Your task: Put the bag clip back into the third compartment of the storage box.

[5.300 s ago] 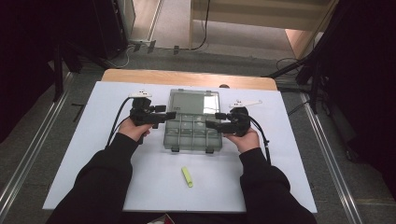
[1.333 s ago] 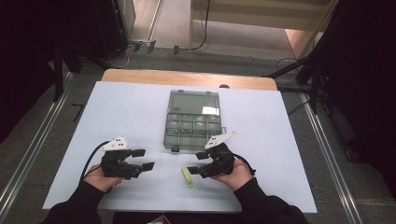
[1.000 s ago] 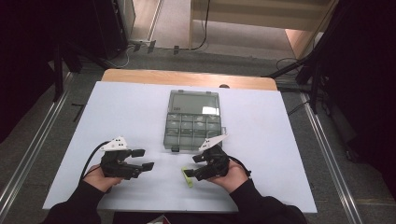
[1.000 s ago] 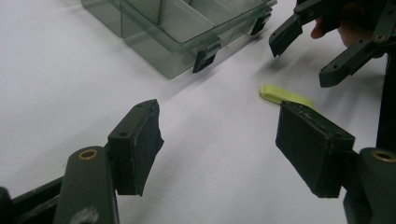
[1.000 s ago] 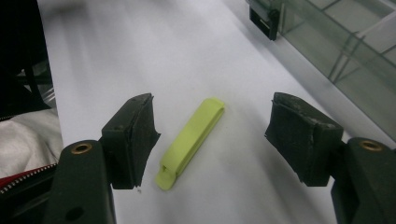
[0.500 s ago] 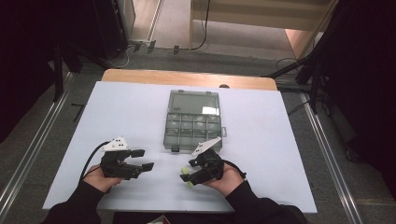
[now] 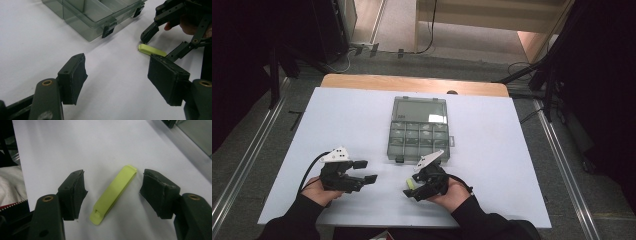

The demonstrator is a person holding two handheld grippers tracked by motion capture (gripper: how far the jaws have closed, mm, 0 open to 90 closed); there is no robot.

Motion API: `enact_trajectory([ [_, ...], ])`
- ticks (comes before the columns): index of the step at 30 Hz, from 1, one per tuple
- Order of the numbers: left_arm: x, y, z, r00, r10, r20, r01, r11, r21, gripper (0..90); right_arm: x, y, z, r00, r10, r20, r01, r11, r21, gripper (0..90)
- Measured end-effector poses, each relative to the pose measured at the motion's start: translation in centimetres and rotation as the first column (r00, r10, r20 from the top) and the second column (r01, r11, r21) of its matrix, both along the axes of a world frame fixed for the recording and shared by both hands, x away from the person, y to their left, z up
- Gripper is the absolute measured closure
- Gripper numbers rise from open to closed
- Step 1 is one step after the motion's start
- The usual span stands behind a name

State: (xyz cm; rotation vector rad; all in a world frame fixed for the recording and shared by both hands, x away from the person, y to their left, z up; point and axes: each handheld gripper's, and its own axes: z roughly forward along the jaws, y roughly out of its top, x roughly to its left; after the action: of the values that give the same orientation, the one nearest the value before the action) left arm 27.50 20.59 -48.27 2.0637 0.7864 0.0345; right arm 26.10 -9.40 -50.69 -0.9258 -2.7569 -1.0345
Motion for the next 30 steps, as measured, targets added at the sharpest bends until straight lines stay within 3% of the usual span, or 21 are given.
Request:
enact_trajectory([
  [12,-0.03,0.16,0.25,1.0,0.004,-0.001,-0.004,0.9999,-0.017,30.0,-0.54,0.54,0.27,0.9964,-0.08,0.029,0.081,0.9952,-0.056,56.7],
  [19,0.01,0.24,0.34,1.0,0.006,0.004,-0.006,0.9998,-0.021,30.0,-0.79,0.77,0.38,0.997,-0.072,0.029,0.074,0.9943,-0.077,75.4],
  [25,0.04,0.17,0.27,1.0,0.0,0.006,0.0,0.9999,-0.015,30.0,-0.17,0.53,0.41,0.9966,-0.081,-0.015,0.08,0.9948,-0.062,79.1],
  [30,0.22,0.05,0.34,1.0,-0.008,0.003,0.008,0.9997,-0.022,30.1,0.0,0.06,0.69,0.9963,-0.081,-0.026,0.081,0.9962,-0.034,79.1],
])
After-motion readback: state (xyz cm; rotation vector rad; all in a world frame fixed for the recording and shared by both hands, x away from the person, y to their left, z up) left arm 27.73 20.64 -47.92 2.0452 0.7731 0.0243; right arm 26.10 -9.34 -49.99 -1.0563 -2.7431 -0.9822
